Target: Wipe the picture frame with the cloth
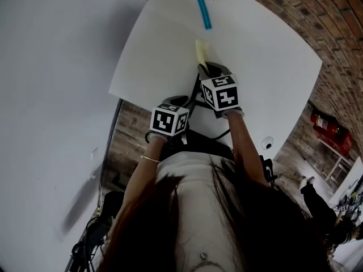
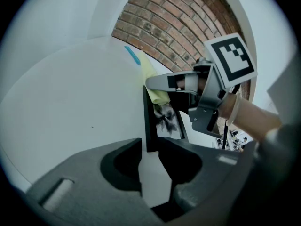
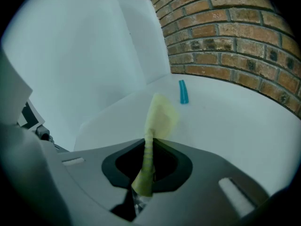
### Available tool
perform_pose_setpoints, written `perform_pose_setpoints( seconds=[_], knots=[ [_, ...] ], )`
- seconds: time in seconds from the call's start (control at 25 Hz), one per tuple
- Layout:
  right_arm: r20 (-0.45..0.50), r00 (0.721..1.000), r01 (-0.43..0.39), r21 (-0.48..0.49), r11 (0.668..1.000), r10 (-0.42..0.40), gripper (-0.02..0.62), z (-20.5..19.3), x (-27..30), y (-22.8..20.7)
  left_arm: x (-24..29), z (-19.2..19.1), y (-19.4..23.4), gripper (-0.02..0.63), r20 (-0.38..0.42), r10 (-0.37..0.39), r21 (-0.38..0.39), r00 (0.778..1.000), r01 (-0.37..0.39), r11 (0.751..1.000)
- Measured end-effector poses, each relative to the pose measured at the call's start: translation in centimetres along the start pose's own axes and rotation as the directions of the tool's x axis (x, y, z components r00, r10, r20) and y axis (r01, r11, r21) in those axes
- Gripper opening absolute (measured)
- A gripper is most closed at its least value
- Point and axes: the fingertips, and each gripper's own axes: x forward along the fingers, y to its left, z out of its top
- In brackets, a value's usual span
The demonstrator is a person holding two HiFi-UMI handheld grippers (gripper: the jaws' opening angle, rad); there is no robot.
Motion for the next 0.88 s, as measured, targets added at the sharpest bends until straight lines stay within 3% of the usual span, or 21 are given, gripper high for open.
perform_pose_setpoints(
  seconds=[0.88],
  knots=[
    [0.003, 0.998, 0.062, 0.049, 0.997, -0.062, 0.034, -0.9, -1.3, -2.6, 0.5, 0.3, -0.1, 0.115, -0.006, -0.008, 0.006, 1.0, 0.008, 1.0]
  ],
)
